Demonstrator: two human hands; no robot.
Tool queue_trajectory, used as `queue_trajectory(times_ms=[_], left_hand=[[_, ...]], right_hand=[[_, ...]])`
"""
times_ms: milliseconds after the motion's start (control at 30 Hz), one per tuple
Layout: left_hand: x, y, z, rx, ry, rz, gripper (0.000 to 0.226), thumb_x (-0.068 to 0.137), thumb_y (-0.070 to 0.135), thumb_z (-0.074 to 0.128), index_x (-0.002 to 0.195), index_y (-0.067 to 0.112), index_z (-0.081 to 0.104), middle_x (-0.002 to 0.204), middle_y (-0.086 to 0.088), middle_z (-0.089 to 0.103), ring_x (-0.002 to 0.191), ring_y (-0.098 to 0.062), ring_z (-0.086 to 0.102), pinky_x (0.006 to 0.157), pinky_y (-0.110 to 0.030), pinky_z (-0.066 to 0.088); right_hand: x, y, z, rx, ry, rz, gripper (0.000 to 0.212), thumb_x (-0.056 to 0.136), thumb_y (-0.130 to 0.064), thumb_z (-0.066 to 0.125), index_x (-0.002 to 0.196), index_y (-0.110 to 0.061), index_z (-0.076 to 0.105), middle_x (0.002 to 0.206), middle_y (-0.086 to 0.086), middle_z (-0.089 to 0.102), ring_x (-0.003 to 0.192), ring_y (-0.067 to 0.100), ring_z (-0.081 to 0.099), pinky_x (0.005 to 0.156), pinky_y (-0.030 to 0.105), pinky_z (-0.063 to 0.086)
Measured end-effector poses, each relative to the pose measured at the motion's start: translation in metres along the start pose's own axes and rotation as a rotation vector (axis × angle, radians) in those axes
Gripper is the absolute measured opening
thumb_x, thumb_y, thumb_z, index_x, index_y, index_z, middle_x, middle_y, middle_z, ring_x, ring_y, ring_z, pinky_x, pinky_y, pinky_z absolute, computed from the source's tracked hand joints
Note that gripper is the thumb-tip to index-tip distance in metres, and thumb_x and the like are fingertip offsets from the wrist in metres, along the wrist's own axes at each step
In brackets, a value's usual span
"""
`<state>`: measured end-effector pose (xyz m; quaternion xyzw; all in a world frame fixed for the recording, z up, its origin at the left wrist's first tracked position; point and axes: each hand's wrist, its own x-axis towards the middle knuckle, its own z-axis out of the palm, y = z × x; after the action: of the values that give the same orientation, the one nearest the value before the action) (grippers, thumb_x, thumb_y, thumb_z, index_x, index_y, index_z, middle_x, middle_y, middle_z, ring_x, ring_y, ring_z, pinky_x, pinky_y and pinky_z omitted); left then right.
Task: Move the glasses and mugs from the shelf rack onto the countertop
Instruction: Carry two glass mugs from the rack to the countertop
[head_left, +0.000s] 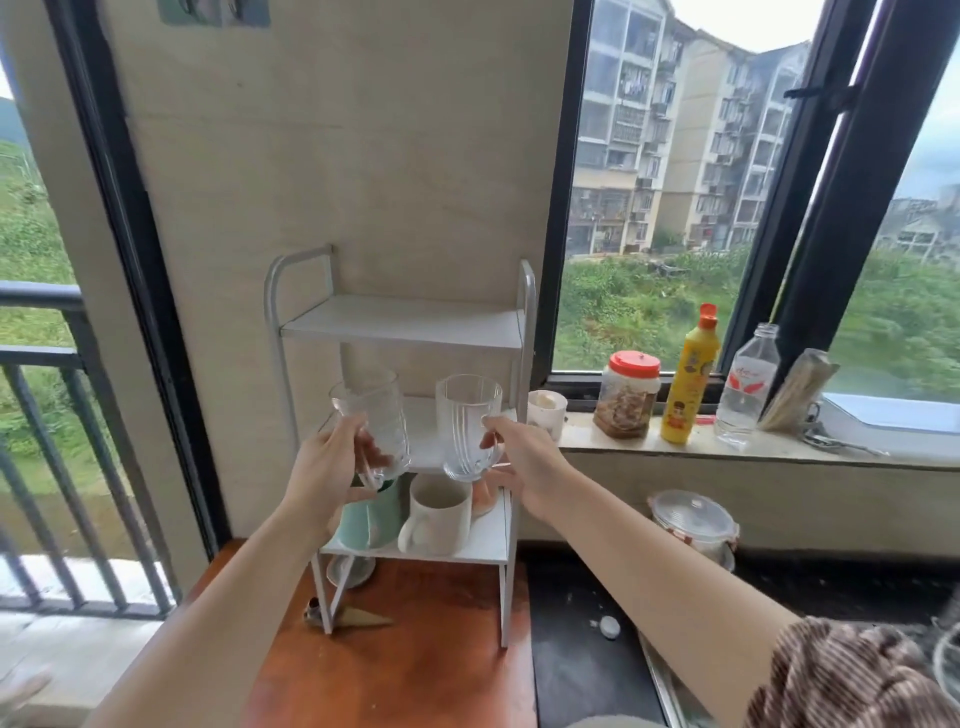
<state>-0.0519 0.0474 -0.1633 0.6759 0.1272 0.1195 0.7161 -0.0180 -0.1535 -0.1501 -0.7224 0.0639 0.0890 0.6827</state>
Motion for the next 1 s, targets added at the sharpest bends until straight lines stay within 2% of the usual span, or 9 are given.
queue_trajectory(times_ms=[100,200,300,400,500,600,733,900,1000], left_hand=[[-0.031,-0.001,0.001,0.012,-0.071,0.012,0.029,0.090,0.036,0.051,0.069,0.017,0.057,0.060,-0.002,0.063,0.070,-0.019,0.065,0.076,-0.044,0.054],[-0.069,-0.006,0.014,0.044,-0.120,0.019,0.028,0.090,0.036,0.051,0.073,0.016,0.059,0.067,-0.006,0.062,0.066,-0.016,0.063,0.074,-0.045,0.054],[-0.111,-0.015,0.044,0.077,-0.150,0.024,0.027,0.092,0.031,0.050,0.072,0.014,0.057,0.064,-0.005,0.059,0.057,-0.010,0.064,0.062,-0.038,0.052],[-0.158,-0.033,0.087,0.142,-0.218,-0.015,0.028,0.093,0.029,0.047,0.071,0.016,0.057,0.063,-0.003,0.058,0.050,-0.007,0.061,0.064,-0.039,0.051],[-0.213,-0.055,0.140,0.143,-0.306,-0.072,0.028,0.091,0.029,0.048,0.068,0.017,0.056,0.062,-0.004,0.055,0.046,-0.006,0.060,0.060,-0.033,0.047],[-0.275,-0.079,0.200,0.155,-0.381,-0.159,0.028,0.091,0.029,0.050,0.066,0.017,0.055,0.061,-0.003,0.054,0.049,-0.009,0.060,0.053,-0.027,0.044],[-0.360,-0.112,0.283,0.177,-0.557,-0.258,0.027,0.091,0.030,0.051,0.067,0.017,0.056,0.060,0.000,0.054,0.061,-0.015,0.060,0.069,-0.038,0.045],[-0.459,-0.140,0.384,0.199,-0.818,-0.335,0.028,0.091,0.029,0.051,0.067,0.015,0.057,0.062,-0.002,0.054,0.066,-0.018,0.055,0.063,-0.036,0.046],[-0.513,-0.151,0.447,0.239,-0.979,-0.390,0.027,0.091,0.029,0.051,0.068,0.017,0.055,0.061,0.001,0.053,0.063,-0.017,0.053,0.065,-0.034,0.043]], right_hand=[[-0.025,0.010,-0.024,0.070,-0.064,0.001,0.025,0.089,-0.029,0.060,0.072,-0.011,0.059,0.091,0.012,0.046,0.085,0.026,0.049,0.093,0.044,0.053],[-0.058,0.024,-0.058,0.121,-0.098,0.016,0.019,0.091,-0.026,0.060,0.085,-0.009,0.064,0.097,0.014,0.053,0.090,0.026,0.055,0.093,0.047,0.054],[-0.095,0.040,-0.102,0.168,-0.079,0.037,0.017,0.091,-0.022,0.059,0.092,-0.006,0.064,0.098,0.015,0.060,0.088,0.025,0.060,0.092,0.045,0.055],[-0.136,0.064,-0.157,0.152,-0.007,0.054,0.016,0.091,-0.021,0.058,0.093,-0.006,0.062,0.092,0.012,0.062,0.081,0.022,0.062,0.088,0.041,0.057],[-0.184,0.096,-0.222,0.159,0.102,0.057,0.015,0.093,-0.021,0.057,0.088,-0.009,0.062,0.083,0.008,0.061,0.075,0.019,0.061,0.071,0.034,0.059],[-0.240,0.133,-0.295,0.149,0.218,0.095,0.018,0.093,-0.021,0.058,0.083,-0.007,0.061,0.085,0.012,0.058,0.079,0.023,0.060,0.075,0.037,0.060],[-0.319,0.183,-0.389,0.137,0.373,0.129,0.022,0.091,-0.020,0.060,0.073,-0.007,0.060,0.068,0.005,0.053,0.056,0.014,0.055,0.054,0.026,0.055],[-0.407,0.233,-0.494,0.103,0.615,0.180,0.019,0.088,-0.028,0.062,0.073,-0.017,0.059,0.070,0.000,0.055,0.059,0.013,0.052,0.061,0.030,0.051],[-0.462,0.258,-0.549,0.192,0.752,0.212,0.021,0.087,-0.024,0.064,0.070,-0.011,0.059,0.070,0.006,0.052,0.066,0.019,0.053,0.081,0.044,0.059]])
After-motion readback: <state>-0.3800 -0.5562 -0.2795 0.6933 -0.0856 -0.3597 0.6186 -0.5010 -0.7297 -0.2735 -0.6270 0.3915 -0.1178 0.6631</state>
